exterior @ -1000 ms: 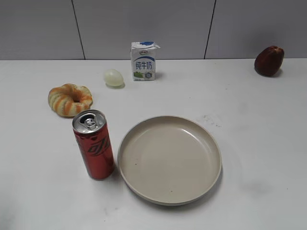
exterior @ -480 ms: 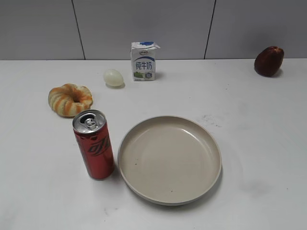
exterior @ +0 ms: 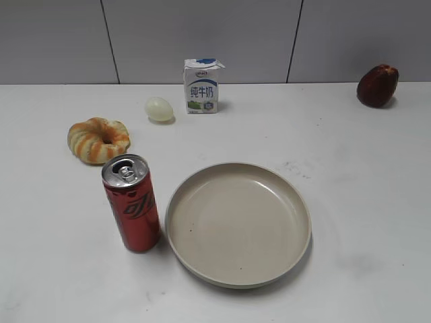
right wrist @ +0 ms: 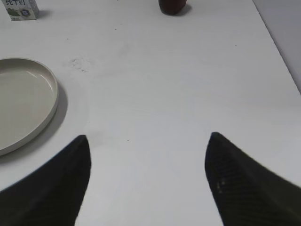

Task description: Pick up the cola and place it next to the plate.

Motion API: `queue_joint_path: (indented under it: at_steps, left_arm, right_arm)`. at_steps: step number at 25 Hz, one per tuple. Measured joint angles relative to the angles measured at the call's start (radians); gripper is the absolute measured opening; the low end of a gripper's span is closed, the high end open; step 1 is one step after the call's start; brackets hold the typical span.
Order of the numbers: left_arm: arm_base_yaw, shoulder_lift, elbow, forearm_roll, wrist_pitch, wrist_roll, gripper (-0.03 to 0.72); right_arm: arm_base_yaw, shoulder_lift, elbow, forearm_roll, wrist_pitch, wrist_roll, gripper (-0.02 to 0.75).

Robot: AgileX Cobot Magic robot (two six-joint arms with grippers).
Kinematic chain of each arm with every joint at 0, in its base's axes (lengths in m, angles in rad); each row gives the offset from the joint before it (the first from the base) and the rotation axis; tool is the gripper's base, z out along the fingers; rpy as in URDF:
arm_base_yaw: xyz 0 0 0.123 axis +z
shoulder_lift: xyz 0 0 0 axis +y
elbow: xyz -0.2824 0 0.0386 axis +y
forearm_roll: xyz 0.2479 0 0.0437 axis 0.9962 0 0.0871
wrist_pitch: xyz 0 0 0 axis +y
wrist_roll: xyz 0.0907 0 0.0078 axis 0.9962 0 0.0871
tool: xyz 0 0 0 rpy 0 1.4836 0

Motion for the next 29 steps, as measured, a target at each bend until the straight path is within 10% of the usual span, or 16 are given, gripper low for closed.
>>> queue_joint_path:
  at_steps: [29]
  left_arm:
    - [0.000,-0.122,0.000,0.004,0.006,0.000,0.543]
  right_arm:
    - [0.000,0.000,0.000,0.000,0.000,0.000,0.571]
